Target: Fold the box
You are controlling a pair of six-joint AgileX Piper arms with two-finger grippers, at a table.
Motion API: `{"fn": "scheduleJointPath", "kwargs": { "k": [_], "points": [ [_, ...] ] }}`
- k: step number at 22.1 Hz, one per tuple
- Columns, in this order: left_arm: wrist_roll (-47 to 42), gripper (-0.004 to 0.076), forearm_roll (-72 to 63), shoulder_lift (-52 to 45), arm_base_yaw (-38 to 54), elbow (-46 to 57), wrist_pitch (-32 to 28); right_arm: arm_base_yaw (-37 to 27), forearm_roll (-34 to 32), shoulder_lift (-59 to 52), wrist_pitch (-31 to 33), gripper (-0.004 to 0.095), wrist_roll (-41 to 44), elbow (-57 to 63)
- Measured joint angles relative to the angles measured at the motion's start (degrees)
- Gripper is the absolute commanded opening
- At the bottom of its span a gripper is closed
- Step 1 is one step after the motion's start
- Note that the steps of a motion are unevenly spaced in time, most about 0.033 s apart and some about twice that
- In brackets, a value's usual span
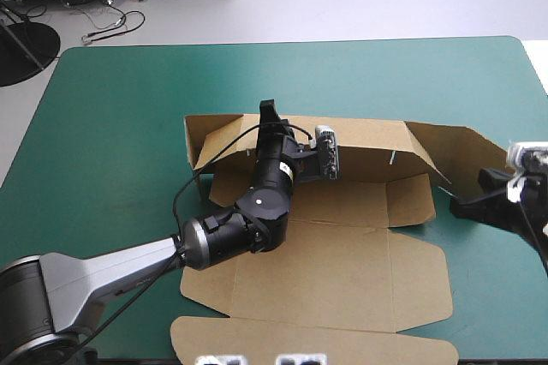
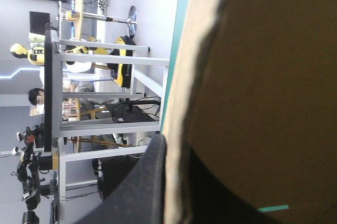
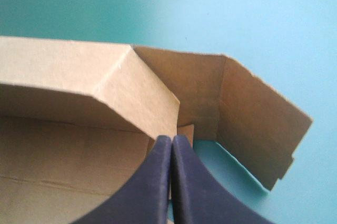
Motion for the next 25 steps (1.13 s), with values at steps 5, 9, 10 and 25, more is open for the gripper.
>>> {"fn": "scheduleJointPath", "kwargs": {
  "k": [5,9,10,25],
  "points": [
    [-11.8,-0.001,8.7,-0.1,-1.2,5.6,0.7,0.0,1.9,11.4,1.8,-0.0015,-0.4,-10.6],
    [-14.5,-0.001,10.2,-0.6,-1.2,6.9,0.5,0.0,2.4,22.8,3.8,-0.0015,-0.8,-20.6],
    [-14.7,-0.001,10.2,-0.6,-1.2,6.9,0.5,0.0,2.4,25.3,4.2,-0.0015,-0.9,-22.7],
    [-19.0,-0.001,10.1,-0.6,-1.2,7.1,2.4,0.0,4.7,56.4,19.5,-0.0015,-2.0,-40.2]
  ]
}}
